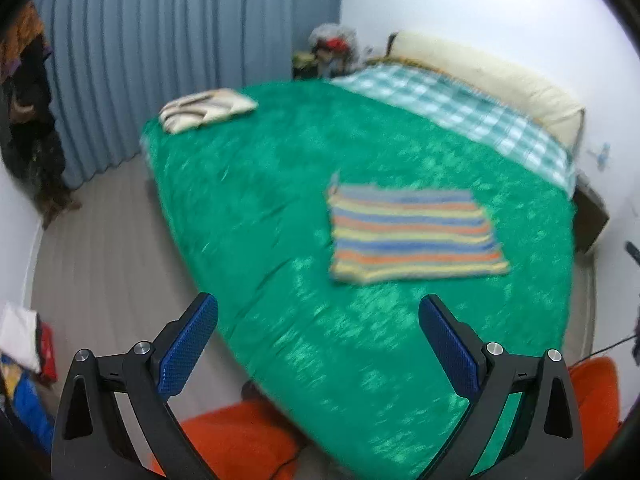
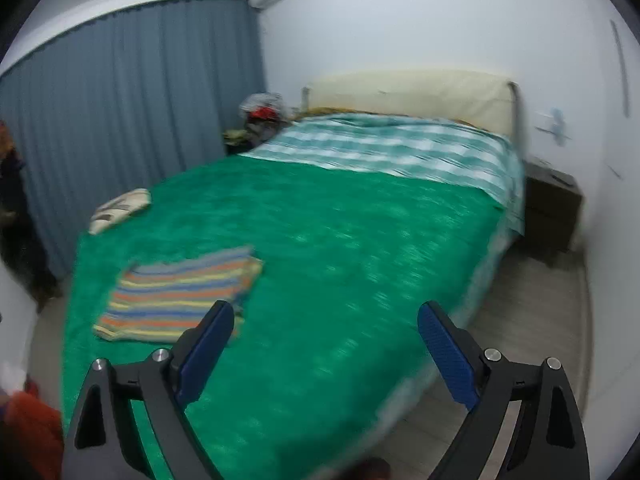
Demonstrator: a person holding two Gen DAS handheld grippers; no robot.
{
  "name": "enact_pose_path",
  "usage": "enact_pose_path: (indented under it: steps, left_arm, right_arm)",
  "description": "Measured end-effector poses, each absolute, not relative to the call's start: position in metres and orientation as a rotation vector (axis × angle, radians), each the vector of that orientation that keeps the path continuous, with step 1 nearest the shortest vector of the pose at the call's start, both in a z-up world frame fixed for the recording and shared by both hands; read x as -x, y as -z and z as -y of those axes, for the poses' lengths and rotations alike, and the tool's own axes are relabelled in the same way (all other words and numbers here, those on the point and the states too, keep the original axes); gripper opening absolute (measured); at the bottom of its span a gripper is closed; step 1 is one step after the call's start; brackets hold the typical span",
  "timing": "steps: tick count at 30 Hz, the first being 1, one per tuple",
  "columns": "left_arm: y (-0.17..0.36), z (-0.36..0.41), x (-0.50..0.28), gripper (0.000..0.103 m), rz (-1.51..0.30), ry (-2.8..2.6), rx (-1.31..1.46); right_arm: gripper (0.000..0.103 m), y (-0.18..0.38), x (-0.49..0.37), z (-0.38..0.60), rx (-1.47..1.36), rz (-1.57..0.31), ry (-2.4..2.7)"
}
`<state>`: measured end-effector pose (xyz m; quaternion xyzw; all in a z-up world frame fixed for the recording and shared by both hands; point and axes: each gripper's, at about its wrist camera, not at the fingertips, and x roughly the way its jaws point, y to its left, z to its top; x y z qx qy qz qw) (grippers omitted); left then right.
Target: Fold small clothes
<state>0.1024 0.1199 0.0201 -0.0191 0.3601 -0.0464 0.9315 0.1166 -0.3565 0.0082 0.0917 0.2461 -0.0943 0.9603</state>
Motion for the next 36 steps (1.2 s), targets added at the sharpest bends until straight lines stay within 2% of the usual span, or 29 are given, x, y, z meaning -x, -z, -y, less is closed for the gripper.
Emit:
enact_pose_path:
  steps: [8, 12, 16, 21, 23, 26, 27, 32, 34, 36]
  left_arm:
    - [-0.018, -0.088, -0.08, 0.101, -0.719, 0.203, 0.003]
    - [-0.016, -0.095, -0.067, 0.101, -0.73, 0.2, 0.003]
    - [-0.044, -0.124, -0.048, 0.101, -0.639, 0.09, -0.068]
    - [-0.094, -0.182, -0.032, 0.102, -0.52, -0.002, 0.033]
    - [-0.098, -0.192, -0.028, 0.102, -0.505, 0.0, 0.07]
    - [-0.072, -0.185, -0.027, 0.102, -0.538, 0.028, 0.118]
    - [-0.049, -0.174, -0.029, 0.102, -0.59, 0.04, 0.127]
    - [0.067, -0.097, -0.051, 0.101, -0.92, 0.136, 0.054]
    - [0.084, -0.071, -0.058, 0.1, -0.968, 0.172, 0.02]
    - [0.079, -0.047, -0.07, 0.101, -0.942, 0.221, 0.011]
  right_arm:
    - [0.093, -0.035, -0.124, 0.314, -0.084, -0.455, 0.103]
    - [0.093, -0.015, -0.106, 0.321, -0.027, -0.539, 0.134]
    - [0.092, -0.01, -0.078, 0.356, 0.031, -0.592, 0.249]
    - [0.093, -0.084, -0.01, 0.439, -0.056, -0.366, 0.496]
    - [0.094, -0.103, 0.01, 0.456, -0.074, -0.295, 0.554]
    - [0.095, -0.101, 0.026, 0.462, -0.097, -0.27, 0.573]
    - [0.096, -0.088, 0.025, 0.456, -0.113, -0.296, 0.547]
    - [0.095, 0.01, -0.018, 0.401, -0.176, -0.58, 0.324]
    - [0.095, 0.035, -0.036, 0.385, -0.195, -0.645, 0.262]
    - [0.095, 0.051, -0.06, 0.371, -0.24, -0.704, 0.196]
